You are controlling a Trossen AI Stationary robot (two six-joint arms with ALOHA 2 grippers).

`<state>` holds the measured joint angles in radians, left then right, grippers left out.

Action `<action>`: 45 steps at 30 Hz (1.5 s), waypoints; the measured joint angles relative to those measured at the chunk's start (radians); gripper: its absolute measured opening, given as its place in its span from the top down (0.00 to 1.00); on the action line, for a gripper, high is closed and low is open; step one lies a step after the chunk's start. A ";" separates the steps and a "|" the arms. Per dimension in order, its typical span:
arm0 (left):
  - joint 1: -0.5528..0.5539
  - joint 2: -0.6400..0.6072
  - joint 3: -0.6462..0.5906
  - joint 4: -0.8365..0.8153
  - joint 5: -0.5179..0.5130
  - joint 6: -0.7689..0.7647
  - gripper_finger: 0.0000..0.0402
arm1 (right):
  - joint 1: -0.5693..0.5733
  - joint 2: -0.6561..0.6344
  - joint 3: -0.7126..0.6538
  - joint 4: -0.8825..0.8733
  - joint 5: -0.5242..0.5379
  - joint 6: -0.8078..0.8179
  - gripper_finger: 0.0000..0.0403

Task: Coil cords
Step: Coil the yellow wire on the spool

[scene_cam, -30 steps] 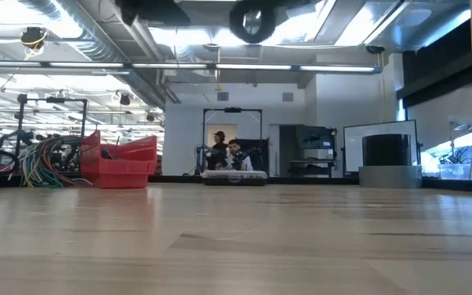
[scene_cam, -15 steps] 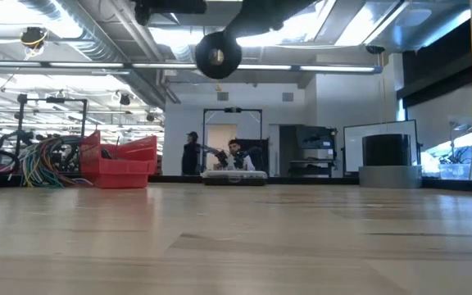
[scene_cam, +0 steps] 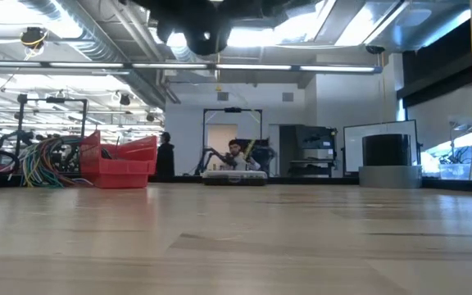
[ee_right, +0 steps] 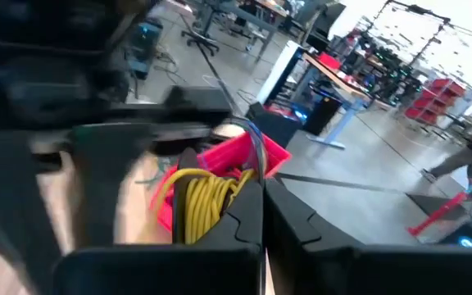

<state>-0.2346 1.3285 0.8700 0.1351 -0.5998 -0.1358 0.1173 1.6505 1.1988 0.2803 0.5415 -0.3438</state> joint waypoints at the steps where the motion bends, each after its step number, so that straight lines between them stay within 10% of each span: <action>1: 0.001 0.004 0.000 0.032 0.000 0.017 0.99 | 0.000 0.000 0.000 0.008 -0.005 0.001 0.99; 45: 0.029 0.062 -0.010 -0.060 -0.010 0.061 0.99 | 0.023 -0.284 0.097 0.089 -0.189 0.005 0.99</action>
<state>-0.2059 1.3902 0.8597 0.0753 -0.6100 -0.0749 0.1402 1.3663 1.2961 0.3694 0.3525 -0.3388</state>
